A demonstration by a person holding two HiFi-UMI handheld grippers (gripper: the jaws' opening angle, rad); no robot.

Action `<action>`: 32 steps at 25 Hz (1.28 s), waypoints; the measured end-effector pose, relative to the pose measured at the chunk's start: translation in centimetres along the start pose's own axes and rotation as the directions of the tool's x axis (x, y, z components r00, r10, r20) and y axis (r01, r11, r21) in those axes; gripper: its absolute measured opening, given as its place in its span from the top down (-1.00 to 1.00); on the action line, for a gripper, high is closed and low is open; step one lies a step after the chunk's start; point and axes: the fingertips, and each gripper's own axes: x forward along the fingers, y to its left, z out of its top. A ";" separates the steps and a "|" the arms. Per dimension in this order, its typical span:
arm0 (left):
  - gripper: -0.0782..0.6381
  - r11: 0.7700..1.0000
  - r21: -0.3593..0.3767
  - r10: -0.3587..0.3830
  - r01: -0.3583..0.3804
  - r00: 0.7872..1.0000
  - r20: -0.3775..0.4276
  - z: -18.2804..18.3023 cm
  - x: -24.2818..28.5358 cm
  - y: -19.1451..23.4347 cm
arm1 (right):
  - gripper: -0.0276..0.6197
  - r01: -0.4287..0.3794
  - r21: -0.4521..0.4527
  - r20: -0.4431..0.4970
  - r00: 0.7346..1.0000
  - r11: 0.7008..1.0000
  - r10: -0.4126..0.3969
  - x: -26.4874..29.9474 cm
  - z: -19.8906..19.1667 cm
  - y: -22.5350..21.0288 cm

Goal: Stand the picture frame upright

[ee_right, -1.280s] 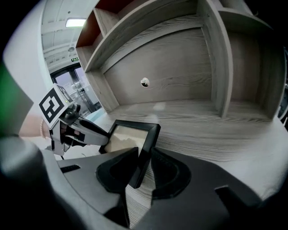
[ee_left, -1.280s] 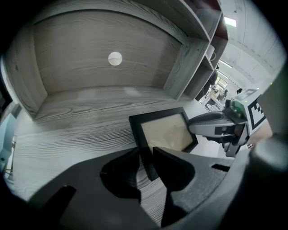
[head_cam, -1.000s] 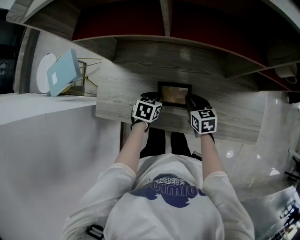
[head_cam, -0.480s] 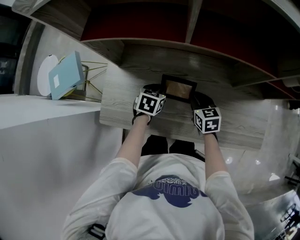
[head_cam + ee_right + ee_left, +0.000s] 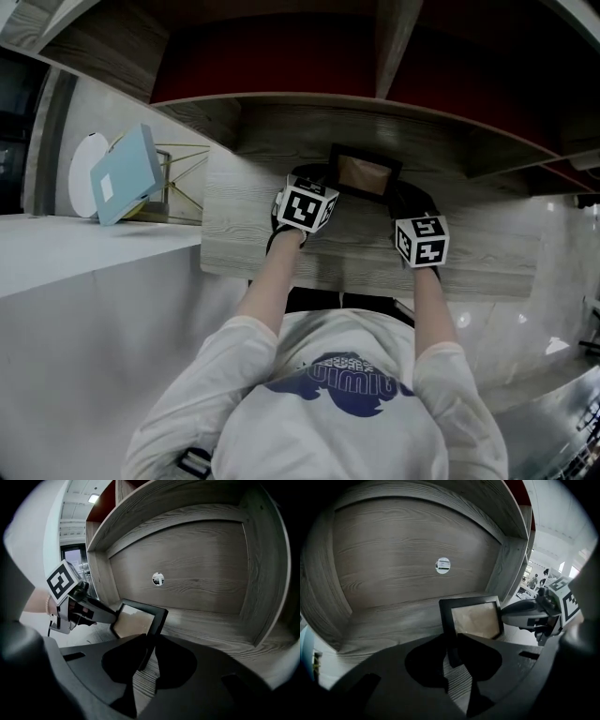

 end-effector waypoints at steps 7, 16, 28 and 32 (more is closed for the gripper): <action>0.56 0.998 0.056 0.010 -0.012 0.999 0.041 2.3 1.0 0.5 | 0.77 0.043 -0.044 0.047 0.998 0.998 -0.041 0.6 1.8 -1.7; 0.57 0.995 0.087 0.044 -0.054 0.993 0.112 4.2 2.1 1.5 | 0.79 0.061 -0.090 0.103 0.993 0.994 -0.052 1.7 3.4 -3.0; 0.57 0.985 0.129 0.081 -0.114 0.968 0.235 6.4 2.5 2.3 | 0.79 0.108 -0.172 0.187 0.979 0.979 -0.075 2.7 5.1 -4.1; 0.57 0.986 0.134 0.066 -0.103 0.964 0.256 7.0 2.9 2.3 | 0.79 0.117 -0.182 0.208 0.975 0.976 -0.078 3.3 5.7 -4.5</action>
